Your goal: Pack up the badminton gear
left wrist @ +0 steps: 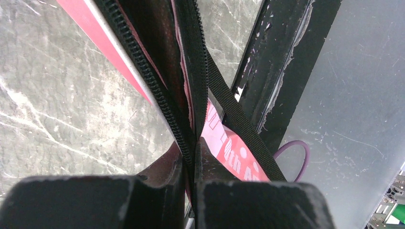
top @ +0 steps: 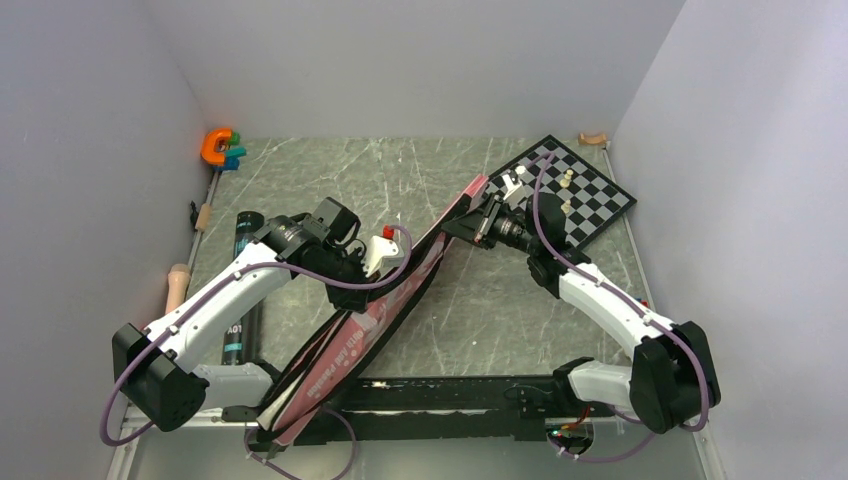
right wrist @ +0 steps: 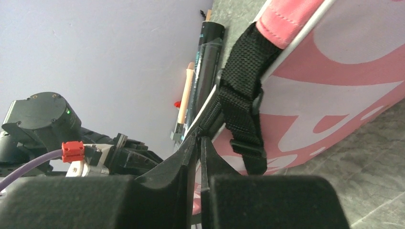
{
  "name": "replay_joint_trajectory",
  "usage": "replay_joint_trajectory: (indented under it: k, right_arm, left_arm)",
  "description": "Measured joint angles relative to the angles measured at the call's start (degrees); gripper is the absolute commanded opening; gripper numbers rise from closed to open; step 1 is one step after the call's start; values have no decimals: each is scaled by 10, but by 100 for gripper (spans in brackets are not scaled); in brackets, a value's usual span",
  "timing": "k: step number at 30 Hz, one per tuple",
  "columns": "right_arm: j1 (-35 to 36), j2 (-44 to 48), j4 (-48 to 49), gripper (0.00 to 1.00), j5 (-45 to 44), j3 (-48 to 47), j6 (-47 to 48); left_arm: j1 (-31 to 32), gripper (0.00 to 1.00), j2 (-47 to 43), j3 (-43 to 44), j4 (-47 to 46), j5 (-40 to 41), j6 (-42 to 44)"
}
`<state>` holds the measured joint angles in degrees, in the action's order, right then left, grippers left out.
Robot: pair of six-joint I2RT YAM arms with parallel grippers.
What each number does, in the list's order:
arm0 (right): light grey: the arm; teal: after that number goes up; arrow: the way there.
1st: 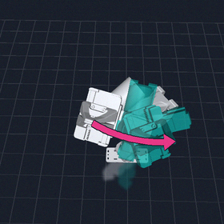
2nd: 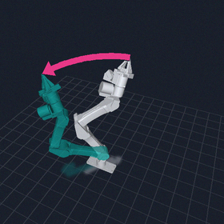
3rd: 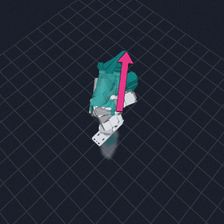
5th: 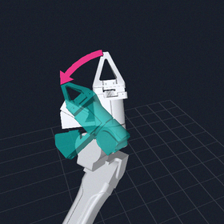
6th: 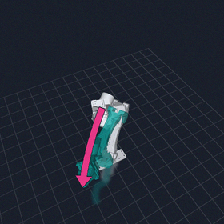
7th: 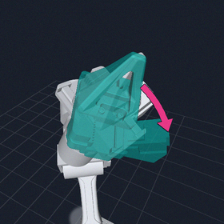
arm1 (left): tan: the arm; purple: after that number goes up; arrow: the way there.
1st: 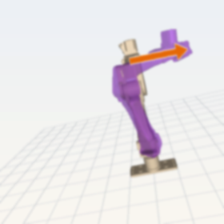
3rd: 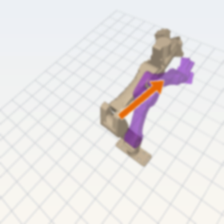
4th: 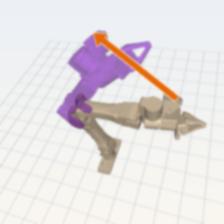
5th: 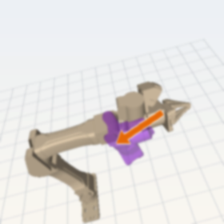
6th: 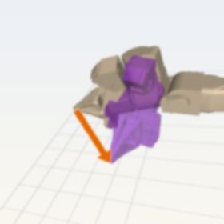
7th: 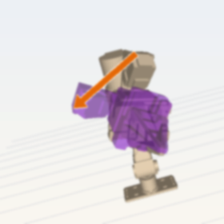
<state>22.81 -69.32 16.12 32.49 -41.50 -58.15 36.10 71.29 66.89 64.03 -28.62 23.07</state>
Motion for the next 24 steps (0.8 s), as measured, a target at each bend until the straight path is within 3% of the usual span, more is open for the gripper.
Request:
replay_joint_trajectory:
  k: [5,14,24]
  right_arm:
    - [0,3,0,0,6,0,-4]
    - [9,20,2,0,5,14,-22]
    - [75,29,1,0,-12,27,-38]
  left_arm:
    - [0,0,0,0,0,0,0]
    - [0,0,0,0,5,0,-1]
    - [0,0,0,0,10,2,-3]
